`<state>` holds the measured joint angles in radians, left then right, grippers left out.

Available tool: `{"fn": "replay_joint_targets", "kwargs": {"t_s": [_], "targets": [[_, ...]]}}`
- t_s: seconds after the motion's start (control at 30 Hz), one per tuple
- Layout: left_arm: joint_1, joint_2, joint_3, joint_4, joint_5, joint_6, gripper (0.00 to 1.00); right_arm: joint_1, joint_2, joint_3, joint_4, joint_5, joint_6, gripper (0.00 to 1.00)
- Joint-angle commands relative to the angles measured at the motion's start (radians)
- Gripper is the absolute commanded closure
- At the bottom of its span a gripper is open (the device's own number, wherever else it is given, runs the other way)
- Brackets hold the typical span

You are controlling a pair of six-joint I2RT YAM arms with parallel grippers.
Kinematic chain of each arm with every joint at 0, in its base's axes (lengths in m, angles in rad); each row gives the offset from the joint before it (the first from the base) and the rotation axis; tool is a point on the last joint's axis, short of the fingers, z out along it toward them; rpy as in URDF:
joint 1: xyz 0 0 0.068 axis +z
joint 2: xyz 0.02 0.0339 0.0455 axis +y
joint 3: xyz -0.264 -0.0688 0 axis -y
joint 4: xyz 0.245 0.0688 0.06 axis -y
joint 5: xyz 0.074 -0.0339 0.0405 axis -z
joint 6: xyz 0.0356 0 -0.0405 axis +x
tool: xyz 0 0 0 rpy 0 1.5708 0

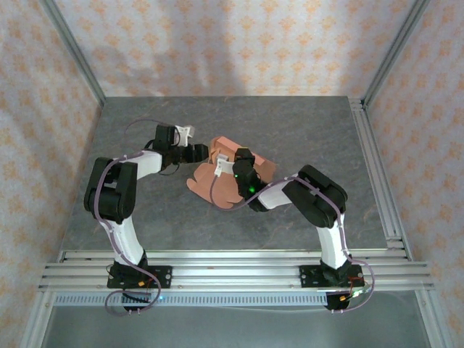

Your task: Fold the paper box

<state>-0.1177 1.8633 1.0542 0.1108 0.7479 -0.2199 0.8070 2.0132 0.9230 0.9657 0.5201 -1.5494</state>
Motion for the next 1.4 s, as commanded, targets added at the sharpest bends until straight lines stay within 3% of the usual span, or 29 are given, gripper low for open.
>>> {"fn": "replay_joint_targets", "kwargs": {"t_s": [0.0,0.4,0.53,0.8,1.37], "targets": [[-0.025,0.019,0.044,-0.052,0.004,0.055,0.36,0.01,-0.01,0.013,-0.022,0.005,0.009,1.0],[-0.063,0.1,0.117,-0.068,-0.038,0.038,0.38,0.024,-0.032,0.011,-0.076,-0.019,0.063,1.0],[-0.068,0.123,0.142,-0.071,-0.045,0.031,0.43,0.027,-0.05,0.005,-0.119,-0.038,0.1,1.0],[-0.11,0.132,0.176,-0.126,-0.122,0.096,0.46,0.031,-0.078,0.013,-0.232,-0.075,0.169,1.0],[-0.144,0.077,0.107,-0.082,-0.205,0.177,0.79,0.031,-0.078,0.032,-0.271,-0.073,0.233,0.99]]}}
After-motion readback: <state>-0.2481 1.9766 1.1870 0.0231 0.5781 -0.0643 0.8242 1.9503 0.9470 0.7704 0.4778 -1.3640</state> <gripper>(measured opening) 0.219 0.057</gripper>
